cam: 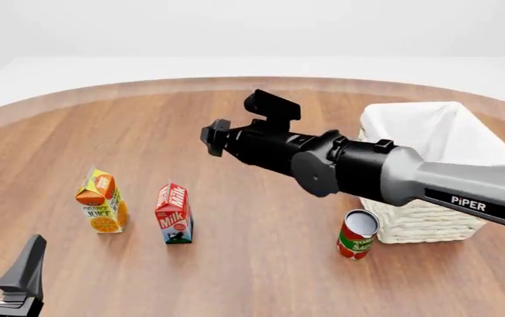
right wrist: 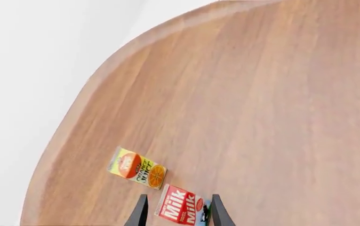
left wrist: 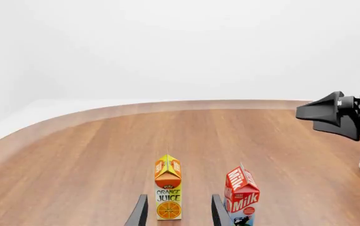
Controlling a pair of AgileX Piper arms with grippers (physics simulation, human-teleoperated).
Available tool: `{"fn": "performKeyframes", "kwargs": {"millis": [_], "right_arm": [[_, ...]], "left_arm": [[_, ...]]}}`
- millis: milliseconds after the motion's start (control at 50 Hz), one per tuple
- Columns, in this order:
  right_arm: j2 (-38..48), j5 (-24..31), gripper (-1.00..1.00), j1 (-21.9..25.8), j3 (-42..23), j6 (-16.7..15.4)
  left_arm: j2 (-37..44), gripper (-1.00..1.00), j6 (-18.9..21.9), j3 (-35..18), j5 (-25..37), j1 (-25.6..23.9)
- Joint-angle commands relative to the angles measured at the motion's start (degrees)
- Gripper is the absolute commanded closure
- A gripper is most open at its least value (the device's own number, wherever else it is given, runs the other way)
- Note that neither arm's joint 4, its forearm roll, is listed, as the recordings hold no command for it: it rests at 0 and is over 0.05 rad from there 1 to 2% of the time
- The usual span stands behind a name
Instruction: Pick the milk and place it in the basket.
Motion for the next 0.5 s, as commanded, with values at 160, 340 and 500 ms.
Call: {"fn": "performKeyframes", "kwargs": {"millis": [160,340,500], "right_arm": [[6.1,0.2,-1.00,1.8,-3.0,3.4],[6.8,-1.2,-1.00,2.6,-1.5,8.0],[7.5,-1.3,-1.00,3.1,-1.9,9.3]], "left_arm": [[0.0,-1.00,0.0,0.0,0.0,0.0],[0.0,-1.00,0.0,0.0,0.0,0.0],[0.0,-1.00,0.0,0.0,0.0,0.0]]}}
